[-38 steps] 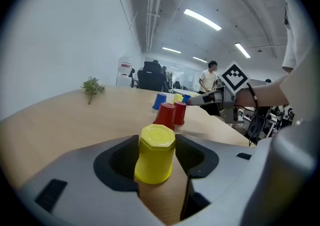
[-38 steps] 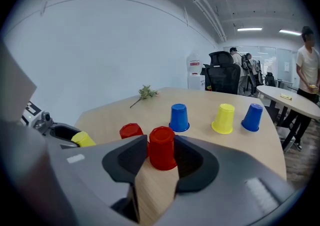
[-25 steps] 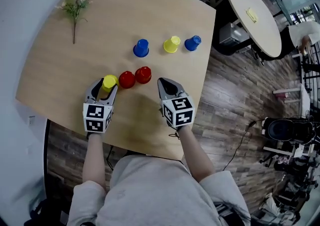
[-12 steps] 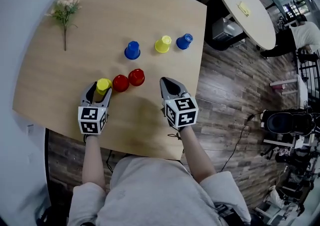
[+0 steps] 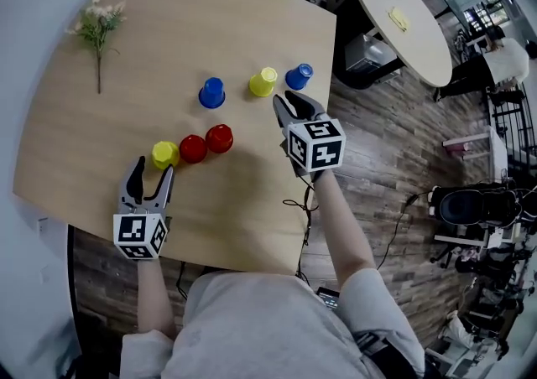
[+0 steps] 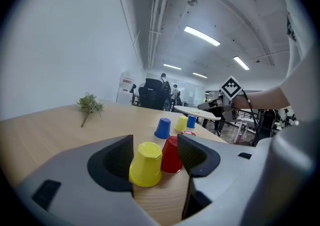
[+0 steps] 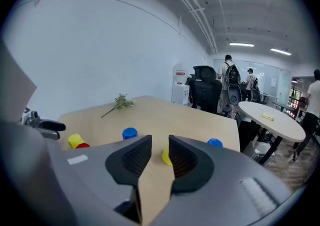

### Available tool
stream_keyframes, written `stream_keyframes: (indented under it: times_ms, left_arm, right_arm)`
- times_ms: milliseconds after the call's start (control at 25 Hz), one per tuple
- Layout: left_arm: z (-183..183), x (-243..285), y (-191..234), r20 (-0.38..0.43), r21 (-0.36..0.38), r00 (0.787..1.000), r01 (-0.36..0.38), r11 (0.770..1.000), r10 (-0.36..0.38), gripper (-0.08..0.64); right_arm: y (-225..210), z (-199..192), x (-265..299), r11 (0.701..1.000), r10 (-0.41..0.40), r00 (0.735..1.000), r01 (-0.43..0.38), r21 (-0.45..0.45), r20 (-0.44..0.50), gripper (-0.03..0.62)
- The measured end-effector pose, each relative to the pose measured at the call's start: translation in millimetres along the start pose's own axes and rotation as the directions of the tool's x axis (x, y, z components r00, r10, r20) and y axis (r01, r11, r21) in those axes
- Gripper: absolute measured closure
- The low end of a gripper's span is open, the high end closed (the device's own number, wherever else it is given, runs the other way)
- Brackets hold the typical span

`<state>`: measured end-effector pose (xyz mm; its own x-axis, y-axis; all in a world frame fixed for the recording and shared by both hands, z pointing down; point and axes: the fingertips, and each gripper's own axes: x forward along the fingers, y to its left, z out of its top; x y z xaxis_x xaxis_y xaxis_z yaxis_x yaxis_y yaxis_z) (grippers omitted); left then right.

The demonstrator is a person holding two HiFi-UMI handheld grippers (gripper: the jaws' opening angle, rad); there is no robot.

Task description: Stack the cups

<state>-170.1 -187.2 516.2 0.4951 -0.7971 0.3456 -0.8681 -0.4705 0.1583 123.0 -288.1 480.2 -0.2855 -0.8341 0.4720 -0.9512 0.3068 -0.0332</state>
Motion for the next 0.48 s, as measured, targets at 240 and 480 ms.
stream_keyframes:
  times_ms: [240,480]
  left_arm:
    - [7.7,-13.0,9.4,0.036,-0.037,0.998,-0.058,0.998,0.059,0.299]
    - [0.7,-27.5,11.2,0.030,-0.052,0.996,-0.080,0.995,0.082,0.299]
  right_arm:
    - [-26.0,-18.6,48.5,0.999,-0.002,0.998,0.006,0.052,-0.066,0.414]
    - [-38.0,-51.7,84.9,0.994,0.001,0.992,0.013,0.108,-0.125,0.373]
